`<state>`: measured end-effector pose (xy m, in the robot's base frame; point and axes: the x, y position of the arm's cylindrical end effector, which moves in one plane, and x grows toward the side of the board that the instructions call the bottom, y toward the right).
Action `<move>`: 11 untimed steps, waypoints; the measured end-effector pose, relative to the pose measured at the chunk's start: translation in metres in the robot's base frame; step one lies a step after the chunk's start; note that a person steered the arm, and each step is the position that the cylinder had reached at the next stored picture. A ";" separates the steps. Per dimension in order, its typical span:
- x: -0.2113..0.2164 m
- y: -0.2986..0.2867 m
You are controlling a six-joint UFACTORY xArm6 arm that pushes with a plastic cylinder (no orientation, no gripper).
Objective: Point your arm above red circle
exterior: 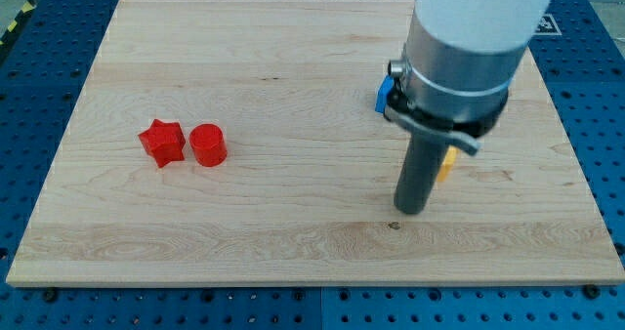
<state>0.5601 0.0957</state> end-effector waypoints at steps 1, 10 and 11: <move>0.014 0.000; -0.110 -0.242; -0.087 -0.242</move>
